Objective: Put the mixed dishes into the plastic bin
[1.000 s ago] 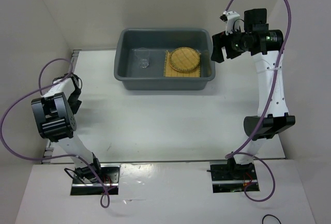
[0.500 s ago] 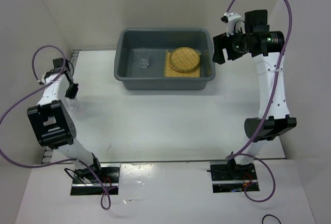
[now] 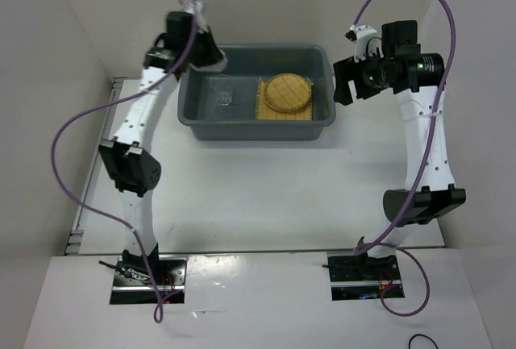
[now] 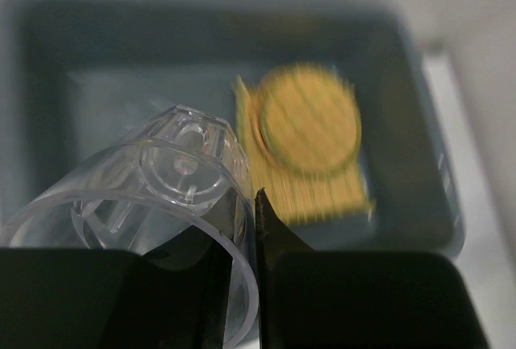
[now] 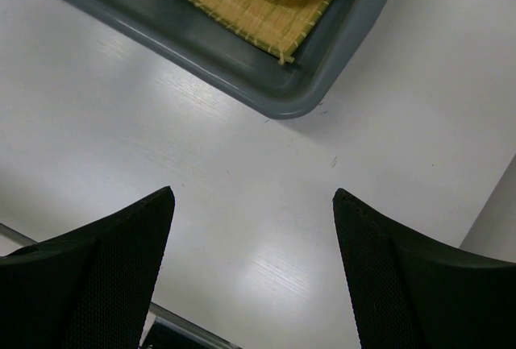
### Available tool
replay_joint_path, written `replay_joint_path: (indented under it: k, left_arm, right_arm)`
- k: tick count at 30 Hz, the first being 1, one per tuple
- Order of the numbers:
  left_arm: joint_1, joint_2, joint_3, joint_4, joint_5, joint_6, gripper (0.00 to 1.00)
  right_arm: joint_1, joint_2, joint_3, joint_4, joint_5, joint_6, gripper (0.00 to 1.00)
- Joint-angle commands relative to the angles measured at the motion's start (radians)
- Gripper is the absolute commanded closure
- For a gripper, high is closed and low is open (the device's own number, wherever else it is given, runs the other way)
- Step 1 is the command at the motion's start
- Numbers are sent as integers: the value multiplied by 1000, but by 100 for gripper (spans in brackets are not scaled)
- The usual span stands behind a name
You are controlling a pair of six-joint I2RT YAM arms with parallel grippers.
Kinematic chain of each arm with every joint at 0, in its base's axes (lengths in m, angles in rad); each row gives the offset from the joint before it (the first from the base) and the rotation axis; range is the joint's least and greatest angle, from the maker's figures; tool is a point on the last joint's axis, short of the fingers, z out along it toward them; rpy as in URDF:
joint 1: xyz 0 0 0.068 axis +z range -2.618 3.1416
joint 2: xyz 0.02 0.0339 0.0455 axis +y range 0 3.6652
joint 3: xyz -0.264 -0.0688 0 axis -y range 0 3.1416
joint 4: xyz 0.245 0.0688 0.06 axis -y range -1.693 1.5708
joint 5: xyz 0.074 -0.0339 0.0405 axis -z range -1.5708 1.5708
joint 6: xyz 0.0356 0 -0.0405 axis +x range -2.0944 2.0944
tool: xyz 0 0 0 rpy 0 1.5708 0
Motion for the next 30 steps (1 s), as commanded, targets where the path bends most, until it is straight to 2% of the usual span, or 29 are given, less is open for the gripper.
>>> replay_joint_path:
  k: [1,4,13,28,30]
  left_arm:
    - [-126,72,22,-181,-28,203,94]
    - [-174,124,-4,-215,-108,224,100]
    - [-183,242,-68,-215,-257,269,100]
    - [-151,369,-50,-173,-287,254,99]
    - [-142,369,-37,-173,-287,254,96]
  right_arm:
    - [7,-69,-38,11,18,-2,16]
    - [7,-112,-84,11,27,-2,16]
    - [7,-164,-150,21,58,-2,16]
    - [7,-206,-205,30,58,-2,16]
    - [7,-218,-219,30,68,-2,16]
